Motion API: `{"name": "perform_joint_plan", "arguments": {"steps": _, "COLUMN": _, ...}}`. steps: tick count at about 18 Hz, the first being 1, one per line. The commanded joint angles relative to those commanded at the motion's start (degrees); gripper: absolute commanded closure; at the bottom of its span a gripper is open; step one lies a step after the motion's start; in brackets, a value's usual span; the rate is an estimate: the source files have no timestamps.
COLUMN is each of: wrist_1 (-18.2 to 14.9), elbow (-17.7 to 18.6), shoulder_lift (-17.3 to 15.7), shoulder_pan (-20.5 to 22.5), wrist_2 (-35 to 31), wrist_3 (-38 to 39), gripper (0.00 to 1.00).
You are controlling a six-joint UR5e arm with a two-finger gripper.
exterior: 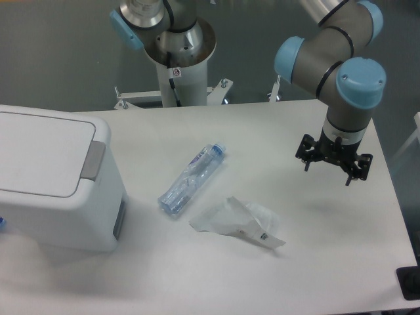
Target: Open the trash can
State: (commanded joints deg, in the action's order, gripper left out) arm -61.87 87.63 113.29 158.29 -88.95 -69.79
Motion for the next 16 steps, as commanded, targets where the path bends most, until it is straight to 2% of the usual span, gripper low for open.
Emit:
{"name": "perform_joint_plan", "arguments": {"steps": 8, "wrist_1": -0.09, "elbow": 0.43, "shoulder_lift": -0.62, "shoulder_pan": 0.18, "wrist_2": 0.18, "wrist_3": 2.19, "gripper": 0.00}}
{"name": "perform_joint_plan", "arguments": {"steps": 12, "wrist_1": -0.09, "elbow": 1.40, "shoulder_lift": -3.07, "shoulder_pan": -0.26, "wrist_2": 0.61, "wrist_3": 9.38, "gripper": 0.00}}
{"name": "perform_joint_plan", "arguments": {"steps": 16, "wrist_1": -0.96, "elbow": 2.55, "shoulder_lift": -4.56, "shoulder_pan": -1.23, "wrist_2": 0.70, "wrist_3": 10.89, "gripper": 0.00}}
